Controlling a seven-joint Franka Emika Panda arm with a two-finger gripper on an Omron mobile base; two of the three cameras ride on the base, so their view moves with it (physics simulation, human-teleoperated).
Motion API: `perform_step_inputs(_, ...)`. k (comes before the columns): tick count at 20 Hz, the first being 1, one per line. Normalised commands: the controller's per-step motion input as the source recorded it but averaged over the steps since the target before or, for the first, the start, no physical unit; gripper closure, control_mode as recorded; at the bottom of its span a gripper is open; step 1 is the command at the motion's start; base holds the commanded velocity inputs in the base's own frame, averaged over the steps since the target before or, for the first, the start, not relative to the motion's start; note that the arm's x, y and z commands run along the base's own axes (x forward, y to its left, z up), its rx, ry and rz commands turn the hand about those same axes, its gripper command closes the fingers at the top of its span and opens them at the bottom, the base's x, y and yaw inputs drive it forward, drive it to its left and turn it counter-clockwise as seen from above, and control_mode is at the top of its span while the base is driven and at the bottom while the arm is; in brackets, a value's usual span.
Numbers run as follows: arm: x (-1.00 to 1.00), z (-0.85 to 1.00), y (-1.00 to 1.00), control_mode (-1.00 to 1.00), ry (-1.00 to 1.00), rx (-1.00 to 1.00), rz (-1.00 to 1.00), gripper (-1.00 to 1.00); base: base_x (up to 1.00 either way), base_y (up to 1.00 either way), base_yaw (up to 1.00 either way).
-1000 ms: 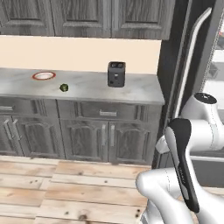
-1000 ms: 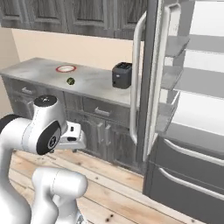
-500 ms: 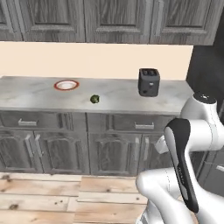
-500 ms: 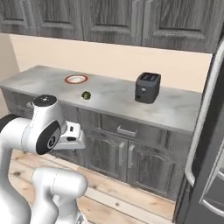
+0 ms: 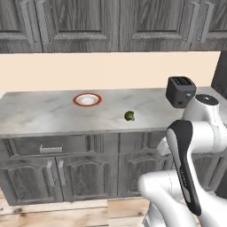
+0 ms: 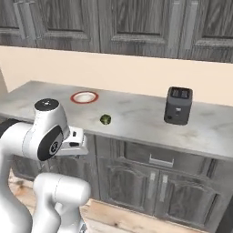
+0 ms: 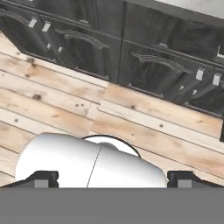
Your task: Place the lime and broccoli inside the fridge drawer. Close the drawer after placing the vegetables.
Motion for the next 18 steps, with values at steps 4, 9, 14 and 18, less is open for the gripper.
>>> perform_step_inputs(4,0.0,0.0,0.0,1.0,0.0,0.0,0.0,-1.0,0.74,1.0,-0.28)
perform_step_inputs(9,0.0,0.0,0.0,1.0,0.0,0.0,0.0,-1.0,0.83,0.18,-0.25)
perform_step_inputs(14,0.0,0.0,0.0,1.0,0.0,0.0,0.0,-1.0,0.48,-0.73,-0.08)
perform_step_inputs(18,0.0,0.0,0.0,1.0,0.0,0.0,0.0,-1.0,0.28,-0.34,-0.04)
